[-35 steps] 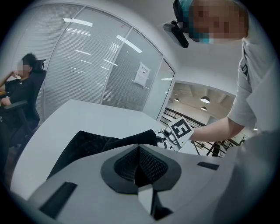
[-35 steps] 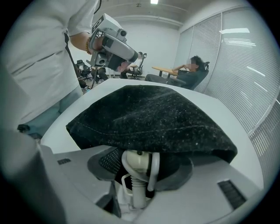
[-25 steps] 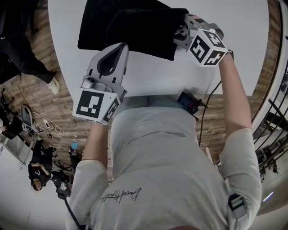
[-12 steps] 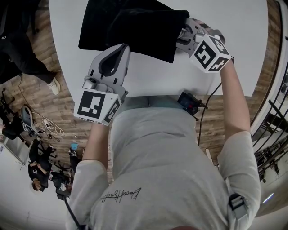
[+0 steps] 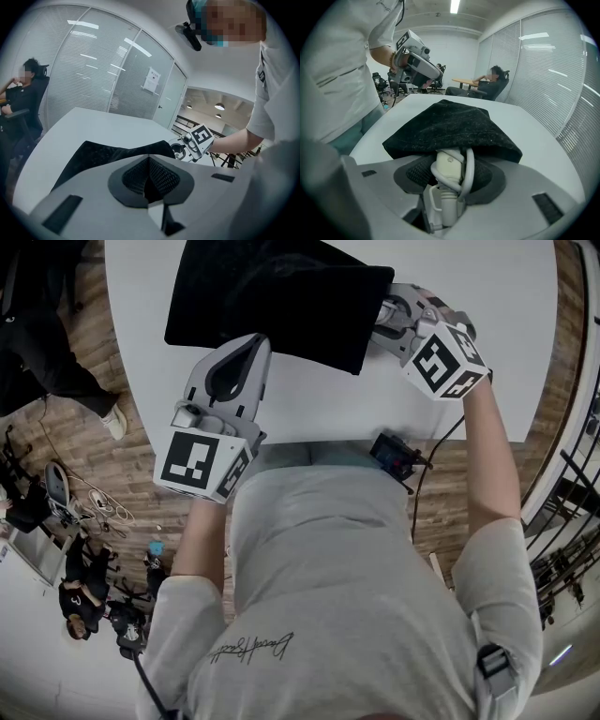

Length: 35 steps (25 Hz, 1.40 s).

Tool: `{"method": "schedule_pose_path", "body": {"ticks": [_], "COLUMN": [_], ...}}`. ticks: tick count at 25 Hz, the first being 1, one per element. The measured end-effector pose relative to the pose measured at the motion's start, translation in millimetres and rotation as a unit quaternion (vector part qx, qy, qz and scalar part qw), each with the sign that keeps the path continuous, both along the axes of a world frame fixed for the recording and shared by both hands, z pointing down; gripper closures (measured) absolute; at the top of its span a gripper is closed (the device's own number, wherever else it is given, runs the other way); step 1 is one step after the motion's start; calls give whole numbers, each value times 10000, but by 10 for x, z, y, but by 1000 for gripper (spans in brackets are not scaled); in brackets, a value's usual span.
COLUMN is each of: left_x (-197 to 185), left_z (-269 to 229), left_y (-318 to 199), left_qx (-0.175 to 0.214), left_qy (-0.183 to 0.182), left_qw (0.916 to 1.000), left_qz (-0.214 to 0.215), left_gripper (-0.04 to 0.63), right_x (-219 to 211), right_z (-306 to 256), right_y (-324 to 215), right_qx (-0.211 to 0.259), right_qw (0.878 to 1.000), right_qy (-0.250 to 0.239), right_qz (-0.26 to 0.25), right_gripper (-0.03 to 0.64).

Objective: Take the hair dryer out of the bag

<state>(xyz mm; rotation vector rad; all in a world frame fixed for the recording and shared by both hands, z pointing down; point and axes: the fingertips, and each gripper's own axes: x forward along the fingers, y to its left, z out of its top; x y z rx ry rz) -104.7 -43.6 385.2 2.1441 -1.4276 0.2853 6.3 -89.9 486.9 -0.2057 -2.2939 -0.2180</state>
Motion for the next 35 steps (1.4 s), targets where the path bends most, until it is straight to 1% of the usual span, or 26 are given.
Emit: {"method": "schedule_pose_path", "body": {"ticks": [6,11,17,22,29,35], "left_x": [45,70,109,204,232,348], "left_z": [18,28,10,52,68,59], "left_y": [-29,-76,-116,-177,-210,-241], "left_qx": [6,-5,7,8,5,38], "left_qy": [2,-16,-17,-27,-19,-22], "left_qw": [10000,9999,9998,9996,9990,9982], "left_qz": [64,107,183,282,448,599], "left_gripper": [583,583,583,583,583,583], "right_x": [86,187,291,432,523,717], "right_z": [6,26,3,42,34,53], "right_y": [12,25,15,-9,-24,0], "right_qx": [-4,-124,-151,-186,-180,-182], "right_qw": [9999,9994,9985,9974,9955,9932], "right_qy": [-38,-74,-89,-100,-93,-55], "right_qz": [166,326,525,686,924,1145], "right_gripper": [400,400,400,400,399,399]}}
